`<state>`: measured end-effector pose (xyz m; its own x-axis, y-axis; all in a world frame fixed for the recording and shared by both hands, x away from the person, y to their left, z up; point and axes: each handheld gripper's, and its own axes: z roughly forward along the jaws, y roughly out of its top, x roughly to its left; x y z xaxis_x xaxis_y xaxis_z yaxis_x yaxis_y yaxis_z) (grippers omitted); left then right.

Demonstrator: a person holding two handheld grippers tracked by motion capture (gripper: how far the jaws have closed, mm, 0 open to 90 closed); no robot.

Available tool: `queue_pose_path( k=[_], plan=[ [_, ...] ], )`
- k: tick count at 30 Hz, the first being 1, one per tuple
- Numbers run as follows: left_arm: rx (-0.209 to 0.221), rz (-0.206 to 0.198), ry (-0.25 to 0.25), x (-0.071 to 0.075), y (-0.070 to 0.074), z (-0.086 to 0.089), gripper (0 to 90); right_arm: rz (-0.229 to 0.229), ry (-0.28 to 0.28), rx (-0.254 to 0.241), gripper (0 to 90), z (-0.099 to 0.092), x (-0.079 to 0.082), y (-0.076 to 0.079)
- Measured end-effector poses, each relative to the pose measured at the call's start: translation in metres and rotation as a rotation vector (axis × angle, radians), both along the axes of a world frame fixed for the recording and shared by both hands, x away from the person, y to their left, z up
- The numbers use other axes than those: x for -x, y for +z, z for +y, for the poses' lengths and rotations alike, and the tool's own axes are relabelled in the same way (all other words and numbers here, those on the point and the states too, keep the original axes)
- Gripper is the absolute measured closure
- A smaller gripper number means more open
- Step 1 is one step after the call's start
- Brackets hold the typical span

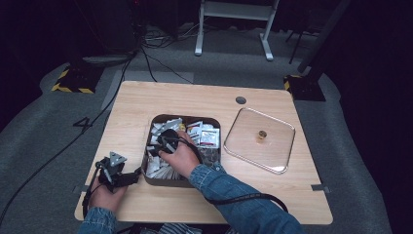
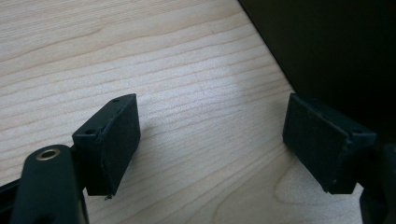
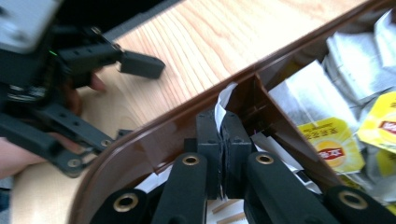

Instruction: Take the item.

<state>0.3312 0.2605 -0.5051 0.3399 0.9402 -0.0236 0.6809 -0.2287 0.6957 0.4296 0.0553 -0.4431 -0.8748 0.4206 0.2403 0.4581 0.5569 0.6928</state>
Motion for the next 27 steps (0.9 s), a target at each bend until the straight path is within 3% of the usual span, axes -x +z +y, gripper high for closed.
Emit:
queue_pose_path(
  k=[13, 23, 27],
  plan=[
    [-0.001, -0.001, -0.016, 0.001, 0.0, 0.0, 19.6, -0.032, 0.023, -0.087, 89.2, -0.031, 0.008, 0.03],
    [0.005, 0.001, -0.026, 0.001, 0.0, 0.0, 19.7, -0.077, 0.012, -0.146, 89.2, -0.068, 0.013, 0.056],
    [0.005, 0.001, -0.029, 0.001, 0.0, 0.0, 19.7, -0.095, 0.002, -0.168, 89.1, -0.092, 0.017, 0.067]
  ],
)
